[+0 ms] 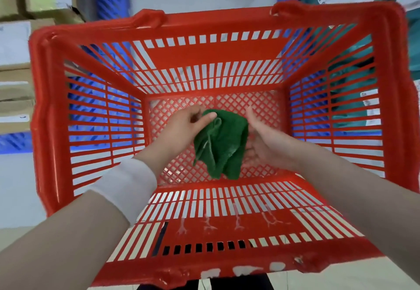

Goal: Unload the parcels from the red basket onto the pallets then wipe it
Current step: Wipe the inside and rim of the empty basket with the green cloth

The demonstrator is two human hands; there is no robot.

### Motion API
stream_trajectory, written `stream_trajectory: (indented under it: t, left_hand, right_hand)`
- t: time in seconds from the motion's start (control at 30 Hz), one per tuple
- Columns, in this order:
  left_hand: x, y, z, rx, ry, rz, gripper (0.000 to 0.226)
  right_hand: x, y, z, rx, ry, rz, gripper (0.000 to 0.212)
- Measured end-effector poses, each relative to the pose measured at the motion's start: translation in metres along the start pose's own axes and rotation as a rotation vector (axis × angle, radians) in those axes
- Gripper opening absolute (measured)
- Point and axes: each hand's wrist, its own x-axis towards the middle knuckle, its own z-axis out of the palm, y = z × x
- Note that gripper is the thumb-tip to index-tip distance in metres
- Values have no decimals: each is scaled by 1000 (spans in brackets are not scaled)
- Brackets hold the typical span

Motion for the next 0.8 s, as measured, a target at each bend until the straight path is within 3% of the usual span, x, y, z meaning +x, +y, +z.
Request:
stream_trajectory:
  t: [0.1, 0.2, 0.27, 0.43, 0.53, 0.7, 0.8]
  left_hand:
    - [15, -17, 10, -107, 10, -165, 32]
    - [21, -28, 14, 205, 155, -152, 37]
    - [17, -34, 11, 379, 217, -93, 37]
    - [11, -56, 6, 664, 210, -16, 53]
    - [16, -73, 5, 749, 165, -76, 67]
    - [20, -94, 7, 827, 46, -82, 85]
    - [19, -96, 8, 842, 46, -71, 87]
  right_hand:
    - [15, 2, -11, -113, 292, -26, 74]
    - [36, 11, -14, -510, 661, -127, 65]
    - [41, 20, -8, -782, 756, -220, 74]
    - [67, 31, 23, -1566, 636, -553, 87]
    - [106, 34, 27, -2007, 565, -681, 85]
    - [131, 42, -1, -2068, 477, -750, 59]
    - [123, 49, -29, -1892, 638, -644, 53]
